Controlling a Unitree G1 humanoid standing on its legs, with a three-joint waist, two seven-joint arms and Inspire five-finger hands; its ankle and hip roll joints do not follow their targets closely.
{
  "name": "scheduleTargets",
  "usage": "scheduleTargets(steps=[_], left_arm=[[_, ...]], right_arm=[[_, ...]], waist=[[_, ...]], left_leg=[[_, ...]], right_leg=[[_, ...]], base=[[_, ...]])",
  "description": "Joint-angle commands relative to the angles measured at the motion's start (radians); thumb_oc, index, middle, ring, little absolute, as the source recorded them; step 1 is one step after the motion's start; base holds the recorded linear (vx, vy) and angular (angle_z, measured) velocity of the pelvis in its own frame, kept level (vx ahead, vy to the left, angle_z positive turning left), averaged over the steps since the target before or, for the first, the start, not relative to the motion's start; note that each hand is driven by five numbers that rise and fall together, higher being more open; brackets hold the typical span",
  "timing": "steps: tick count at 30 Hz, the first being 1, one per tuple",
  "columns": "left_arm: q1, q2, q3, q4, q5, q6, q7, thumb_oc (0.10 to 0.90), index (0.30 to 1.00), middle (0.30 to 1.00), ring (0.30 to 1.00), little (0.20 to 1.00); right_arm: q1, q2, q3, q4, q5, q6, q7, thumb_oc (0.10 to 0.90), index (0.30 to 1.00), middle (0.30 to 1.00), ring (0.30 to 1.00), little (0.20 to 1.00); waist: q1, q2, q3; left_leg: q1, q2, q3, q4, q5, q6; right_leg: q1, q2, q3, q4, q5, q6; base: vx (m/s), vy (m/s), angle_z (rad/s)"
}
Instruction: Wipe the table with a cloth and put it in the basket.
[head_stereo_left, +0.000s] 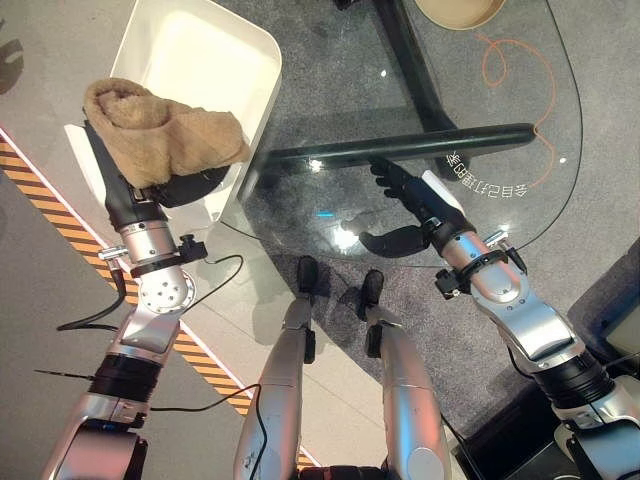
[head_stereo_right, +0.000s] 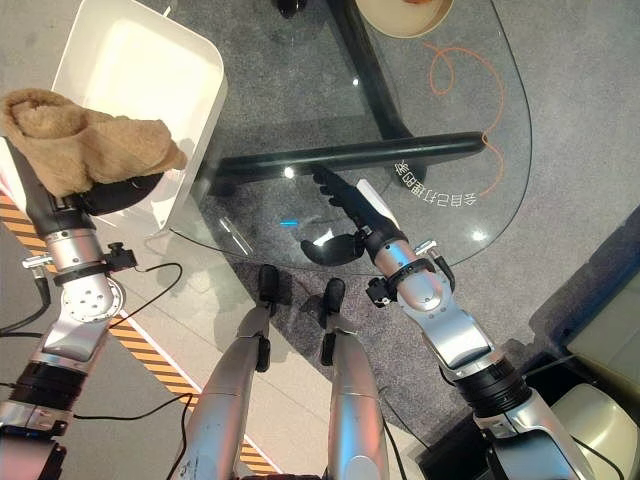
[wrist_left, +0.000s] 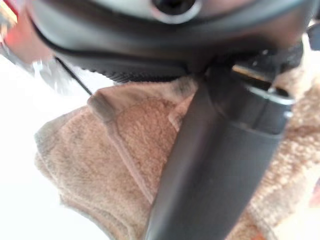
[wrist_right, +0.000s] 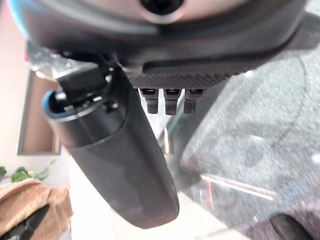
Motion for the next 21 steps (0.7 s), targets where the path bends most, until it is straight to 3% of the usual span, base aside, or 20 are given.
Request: scheduleTargets(steps=[1,10,21], left_arm=[[-0.13,0.055,0.069,-0.001,0.048,-0.048,0.103,0.1,0.3,0.3,0.3,0.2],[-0.349,0.103,-0.014,0.222,-0.023,0.002,0.153,0.1,0.3,0.3,0.3,0.2],[-0.572,0.191,-0.157,0.491,-0.107,0.148,0.131,0.1,0.3,0.3,0.3,0.2]], right_arm=[[-0.063,-0.03,0.032,-0.054,0.062,-0.011,0.041,0.8,0.9,0.9,0.9,0.9],[-0.17,-0.038,0.154,0.018,0.117,0.085,0.113,0.8,0.9,0.9,0.9,0.9],[-0.26,-0.035,0.228,0.089,0.191,0.099,0.107,0.8,0.9,0.9,0.9,0.9]], waist=[[-0.015,0.053,-0.024],[-0.029,0.036,-0.024],[-0.052,0.0,-0.024]], left_leg=[[-0.033,-0.004,-0.003,0.142,-0.144,-0.008],[-0.08,0.002,0.009,0.16,-0.143,-0.009],[-0.155,0.019,0.014,0.204,-0.154,-0.016]], right_leg=[[-0.013,0.033,0.011,-0.094,0.084,0.028],[-0.059,0.038,0.021,-0.095,0.104,0.035],[-0.118,0.036,0.025,-0.099,0.126,0.046]], base=[[0.0,0.093,0.01],[0.01,0.069,0.01],[0.01,0.058,0.03]])
